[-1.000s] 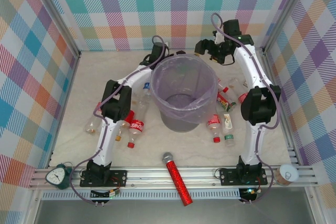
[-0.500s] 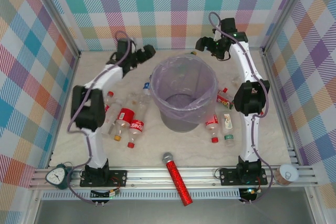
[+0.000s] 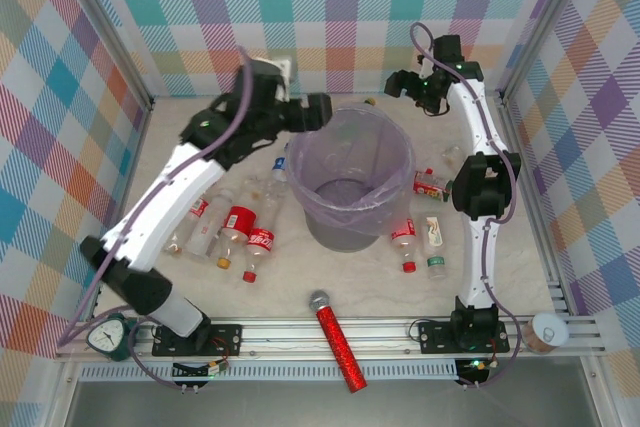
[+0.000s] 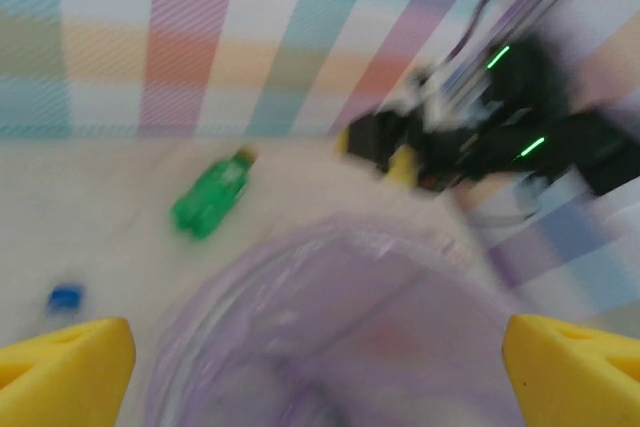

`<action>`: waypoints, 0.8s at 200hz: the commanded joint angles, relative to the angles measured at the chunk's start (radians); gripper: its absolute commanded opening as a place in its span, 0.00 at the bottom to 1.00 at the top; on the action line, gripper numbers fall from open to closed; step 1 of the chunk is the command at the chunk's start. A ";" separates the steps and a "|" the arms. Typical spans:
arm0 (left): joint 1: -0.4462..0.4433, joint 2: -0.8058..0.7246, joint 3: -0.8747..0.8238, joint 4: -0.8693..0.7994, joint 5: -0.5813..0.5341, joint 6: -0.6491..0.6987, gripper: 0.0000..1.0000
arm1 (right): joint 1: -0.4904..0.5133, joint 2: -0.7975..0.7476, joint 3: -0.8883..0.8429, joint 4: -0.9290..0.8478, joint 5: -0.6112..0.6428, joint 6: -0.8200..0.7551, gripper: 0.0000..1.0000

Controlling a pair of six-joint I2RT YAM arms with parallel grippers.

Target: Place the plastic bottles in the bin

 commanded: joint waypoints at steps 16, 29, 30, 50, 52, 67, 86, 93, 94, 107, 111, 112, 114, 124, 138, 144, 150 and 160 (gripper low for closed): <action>-0.056 0.096 0.042 -0.266 -0.194 0.029 0.92 | 0.006 -0.040 -0.009 0.015 -0.053 -0.033 0.97; -0.056 0.120 0.046 -0.274 -0.196 0.014 0.88 | 0.006 -0.040 -0.017 0.022 -0.067 -0.032 0.97; -0.056 0.121 0.046 -0.275 -0.195 0.014 0.87 | 0.006 -0.040 -0.017 0.024 -0.068 -0.032 0.97; -0.055 0.153 0.048 -0.295 -0.189 -0.005 0.77 | 0.006 -0.040 -0.028 0.035 -0.079 -0.034 0.97; -0.056 0.156 0.049 -0.299 -0.188 -0.008 0.76 | 0.006 -0.040 -0.030 0.036 -0.081 -0.034 0.97; -0.056 0.167 0.042 -0.316 -0.188 -0.024 0.66 | 0.006 -0.042 -0.046 0.053 -0.087 -0.029 0.97; -0.055 0.169 0.024 -0.328 -0.189 -0.038 0.46 | 0.006 -0.040 -0.072 0.082 -0.108 -0.015 0.98; -0.053 0.167 0.019 -0.335 -0.194 -0.046 0.38 | 0.008 -0.035 -0.080 0.092 -0.116 -0.009 0.98; -0.052 0.167 0.018 -0.337 -0.194 -0.046 0.37 | 0.008 -0.036 -0.081 0.094 -0.117 -0.008 0.98; -0.042 0.157 0.011 -0.347 -0.205 -0.063 0.25 | 0.012 -0.025 -0.086 0.102 -0.118 0.001 0.97; -0.036 0.150 0.004 -0.346 -0.204 -0.067 0.21 | 0.016 -0.023 -0.088 0.104 -0.117 0.001 0.98; -0.035 0.148 0.003 -0.344 -0.203 -0.069 0.20 | 0.017 -0.023 -0.088 0.104 -0.116 0.001 0.98; -0.032 0.144 -0.002 -0.342 -0.202 -0.071 0.18 | 0.018 -0.021 -0.086 0.105 -0.115 0.001 0.97; -0.009 0.121 -0.030 -0.326 -0.189 -0.083 0.11 | 0.030 -0.014 -0.086 0.106 -0.097 -0.001 0.97; 0.027 0.086 -0.077 -0.300 -0.165 -0.100 0.06 | 0.050 -0.007 -0.090 0.108 -0.070 -0.006 0.98; 0.041 0.071 -0.095 -0.295 -0.158 -0.107 0.03 | 0.060 -0.001 -0.089 0.108 -0.058 -0.007 0.98; 0.058 0.059 -0.111 -0.290 -0.152 -0.112 0.01 | 0.068 0.004 -0.089 0.109 -0.052 -0.007 0.98; 0.085 0.041 -0.130 -0.284 -0.142 -0.115 0.00 | 0.084 0.013 -0.089 0.112 -0.041 -0.009 0.98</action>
